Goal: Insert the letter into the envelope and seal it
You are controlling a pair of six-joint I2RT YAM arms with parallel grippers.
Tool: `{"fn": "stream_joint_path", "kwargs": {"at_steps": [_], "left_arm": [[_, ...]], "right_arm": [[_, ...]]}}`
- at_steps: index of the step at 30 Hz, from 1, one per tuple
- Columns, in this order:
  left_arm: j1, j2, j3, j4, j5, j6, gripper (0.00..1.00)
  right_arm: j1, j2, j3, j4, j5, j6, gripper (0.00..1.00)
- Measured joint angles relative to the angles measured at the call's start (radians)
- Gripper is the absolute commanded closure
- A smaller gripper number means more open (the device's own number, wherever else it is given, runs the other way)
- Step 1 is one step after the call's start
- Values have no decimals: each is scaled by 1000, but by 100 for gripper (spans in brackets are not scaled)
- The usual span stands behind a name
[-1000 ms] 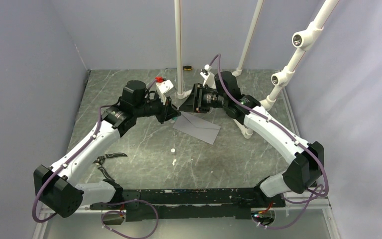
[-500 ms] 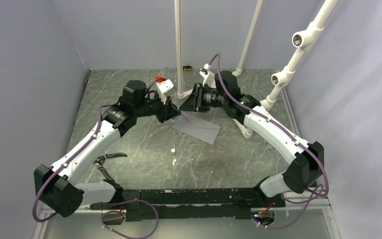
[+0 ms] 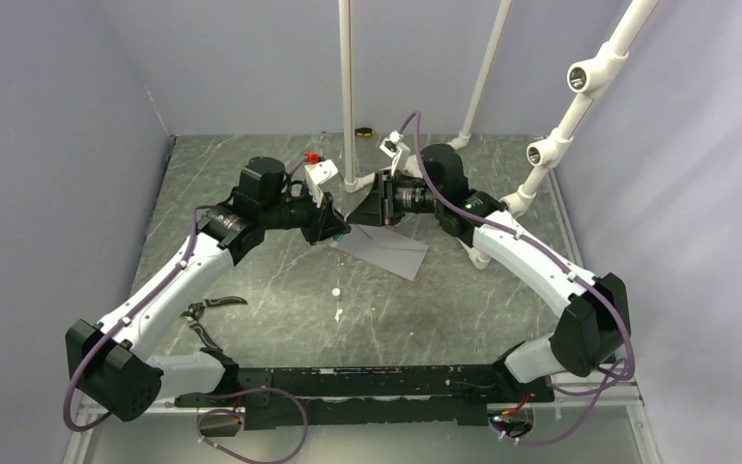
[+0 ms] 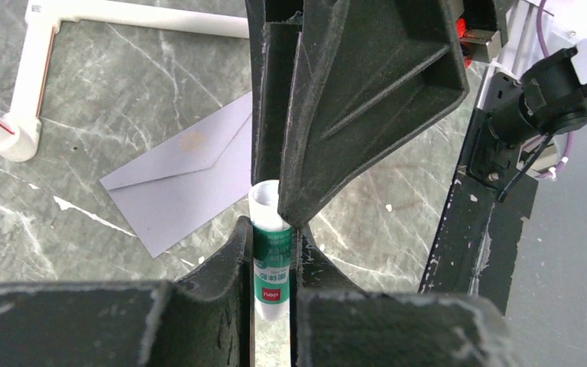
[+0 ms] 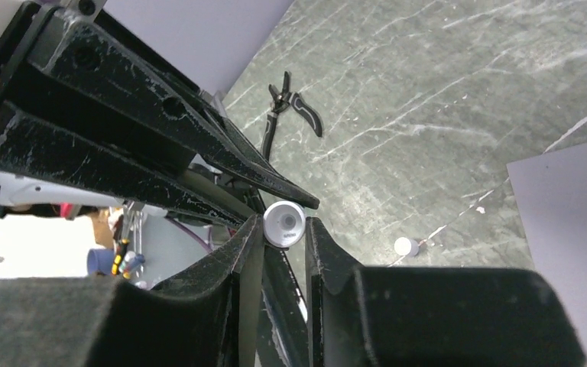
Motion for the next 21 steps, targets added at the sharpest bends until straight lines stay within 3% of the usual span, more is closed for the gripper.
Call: {"fn": "stream_joint_path", "kwargs": {"at_steps": [7, 10, 12, 14, 18, 21], "left_arm": [[-2, 1, 29, -14, 36, -2, 96], [-6, 1, 36, -13, 34, -9, 75], [-8, 5, 39, -13, 21, -14, 55], [-9, 15, 43, -11, -5, -28, 44], [-6, 32, 45, -10, -57, -47, 36], [-6, 33, 45, -12, -76, -63, 35]], "right_arm": [[-2, -38, -1, -3, -26, -108, 96], [-2, -51, 0, -13, -13, -125, 97], [0, -54, 0, -17, 1, -127, 97], [1, -56, 1, -27, 17, -131, 97], [3, -61, 2, -58, 50, -135, 97], [3, -62, 3, -68, 55, -135, 97]]}}
